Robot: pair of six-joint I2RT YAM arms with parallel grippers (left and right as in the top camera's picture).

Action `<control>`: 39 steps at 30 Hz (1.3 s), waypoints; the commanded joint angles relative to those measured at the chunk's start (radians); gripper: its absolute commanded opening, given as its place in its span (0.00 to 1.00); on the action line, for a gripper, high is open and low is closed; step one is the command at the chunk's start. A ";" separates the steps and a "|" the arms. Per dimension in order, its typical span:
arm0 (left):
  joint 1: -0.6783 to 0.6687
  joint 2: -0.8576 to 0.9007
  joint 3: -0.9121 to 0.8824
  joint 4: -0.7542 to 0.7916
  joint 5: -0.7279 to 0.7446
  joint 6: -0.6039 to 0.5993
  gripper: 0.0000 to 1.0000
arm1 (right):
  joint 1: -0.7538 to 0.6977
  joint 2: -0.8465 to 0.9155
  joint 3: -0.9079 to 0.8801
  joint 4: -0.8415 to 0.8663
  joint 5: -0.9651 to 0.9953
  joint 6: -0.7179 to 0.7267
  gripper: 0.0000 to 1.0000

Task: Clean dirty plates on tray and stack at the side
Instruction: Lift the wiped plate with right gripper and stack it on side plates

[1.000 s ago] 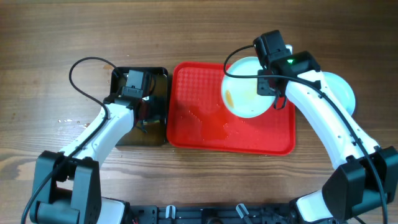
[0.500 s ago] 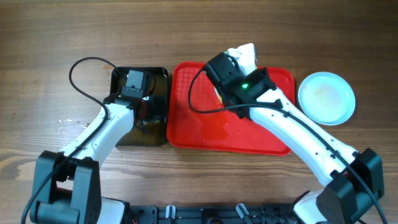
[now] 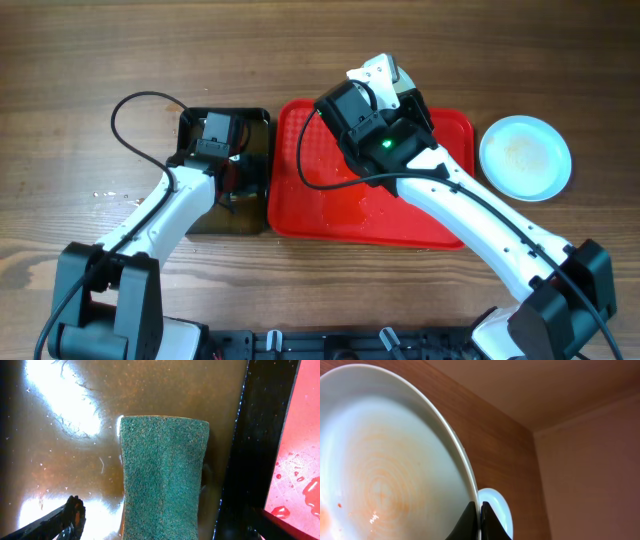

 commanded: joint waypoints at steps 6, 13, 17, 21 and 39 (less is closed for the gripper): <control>0.005 -0.008 0.005 0.003 0.005 0.001 0.94 | 0.004 -0.026 0.000 0.056 0.065 -0.078 0.04; 0.005 -0.008 0.005 0.002 0.005 0.001 0.94 | -0.078 -0.026 0.000 0.057 -0.237 0.066 0.04; 0.005 -0.008 0.005 0.002 0.005 0.001 0.94 | -0.348 -0.026 0.000 -0.034 -0.656 0.461 0.04; 0.005 -0.008 0.005 0.002 0.005 0.001 0.94 | -0.629 -0.026 0.000 -0.051 -1.093 0.466 0.04; 0.005 -0.008 0.005 0.003 0.005 0.001 0.94 | -1.282 -0.025 -0.271 0.058 -1.181 0.357 0.04</control>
